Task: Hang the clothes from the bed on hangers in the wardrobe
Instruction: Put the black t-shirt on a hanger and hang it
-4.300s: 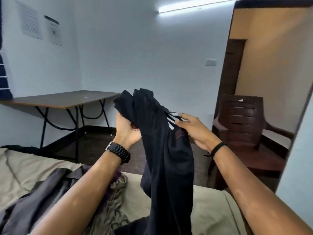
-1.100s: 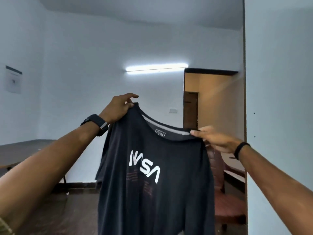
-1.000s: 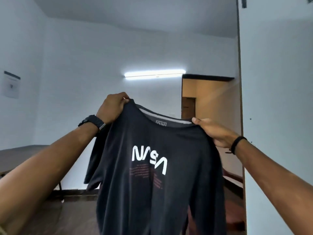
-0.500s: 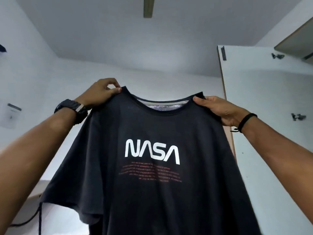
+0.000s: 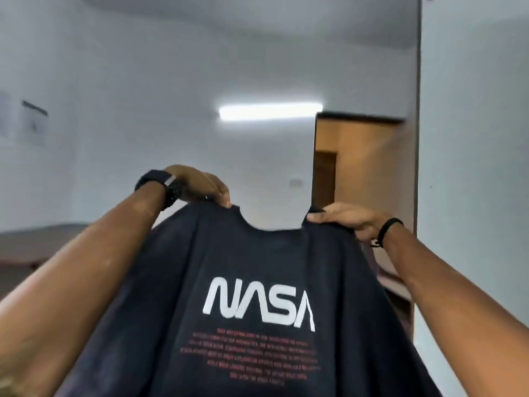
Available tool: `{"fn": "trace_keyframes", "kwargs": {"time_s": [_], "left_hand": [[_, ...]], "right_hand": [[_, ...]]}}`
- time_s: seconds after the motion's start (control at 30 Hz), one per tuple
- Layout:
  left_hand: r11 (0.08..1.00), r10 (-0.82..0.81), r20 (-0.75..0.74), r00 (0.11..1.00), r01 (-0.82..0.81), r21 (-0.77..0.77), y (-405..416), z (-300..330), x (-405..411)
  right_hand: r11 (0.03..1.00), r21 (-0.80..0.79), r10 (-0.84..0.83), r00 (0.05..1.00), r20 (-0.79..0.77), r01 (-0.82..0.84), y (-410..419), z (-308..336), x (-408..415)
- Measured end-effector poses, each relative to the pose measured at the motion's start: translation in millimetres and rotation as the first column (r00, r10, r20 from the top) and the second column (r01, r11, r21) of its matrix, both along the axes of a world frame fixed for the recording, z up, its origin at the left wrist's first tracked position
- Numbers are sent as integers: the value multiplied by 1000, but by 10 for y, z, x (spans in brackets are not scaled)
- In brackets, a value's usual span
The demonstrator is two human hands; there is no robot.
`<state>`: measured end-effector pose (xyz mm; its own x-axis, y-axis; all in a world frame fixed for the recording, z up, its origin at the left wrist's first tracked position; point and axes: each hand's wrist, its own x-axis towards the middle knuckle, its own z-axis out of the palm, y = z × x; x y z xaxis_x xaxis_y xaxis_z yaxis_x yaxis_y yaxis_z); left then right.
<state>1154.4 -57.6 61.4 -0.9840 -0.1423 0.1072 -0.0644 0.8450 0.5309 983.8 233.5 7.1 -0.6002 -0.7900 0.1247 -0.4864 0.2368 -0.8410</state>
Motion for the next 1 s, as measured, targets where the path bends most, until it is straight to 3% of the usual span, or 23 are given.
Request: {"fn": "trace_keyframes", "kwargs": {"time_s": [0.07,0.13,0.2,0.23,0.3,0.33,0.4,0.47,0.53,0.57,0.63,0.7,0.8,0.87,0.93,1.0], "left_hand": [[999,-5,254,967,-4,35,-144,-878,-329],[997,54,401,914,-69,23,-202,-1659,-556],[993,119,509,852,-113,-44,-279,-2471,-730],[987,159,524,837,-125,-101,-301,-2797,-791],[968,240,486,841,-172,-181,-344,-3359,-895],[955,285,437,853,-214,-206,-371,-3547,-944],[909,396,262,880,-334,-250,-447,-3829,-1098],[862,505,92,858,-498,-90,-513,-4009,-1245],[805,587,-53,808,-576,146,-524,-4148,-1349],[785,610,-106,785,-581,217,-514,-4238,-1381],[817,569,-122,814,-541,203,-430,-4481,-1392],[892,435,6,900,-432,133,-308,-4847,-1354],[941,319,250,914,-275,-196,-141,-5504,-1167],[894,357,197,913,-273,-356,-30,-5779,-1021],[881,378,146,914,-306,-360,69,-5862,-907],[903,346,190,919,-270,-335,139,-5853,-816]], "right_hand": [[979,182,52,980,194,-88,-133,-861,-161],[941,329,-9,965,261,-80,-198,-1545,-269],[863,505,-134,973,189,21,-316,-2201,-313],[804,581,-204,977,67,128,-380,-2464,-339],[706,623,-299,939,-170,337,-512,-2928,-406],[704,579,-354,910,-216,411,-579,-3097,-439],[764,417,-515,854,-65,492,-757,-3365,-543],[772,259,-613,788,60,580,-937,-3517,-642],[745,177,-647,761,-40,643,-1087,-3657,-735],[745,166,-643,762,-81,646,-1137,-3724,-733],[803,233,-556,830,-38,549,-1198,-3904,-681],[847,362,-421,907,13,389,-1219,-4163,-579],[772,595,-220,972,-80,224,-1194,-4580,-382],[741,622,-176,967,-184,254,-1152,-4759,-252],[752,582,-191,948,-255,309,-1118,-4831,-138],[736,596,-170,939,-298,322,-1116,-4824,-4]]}}
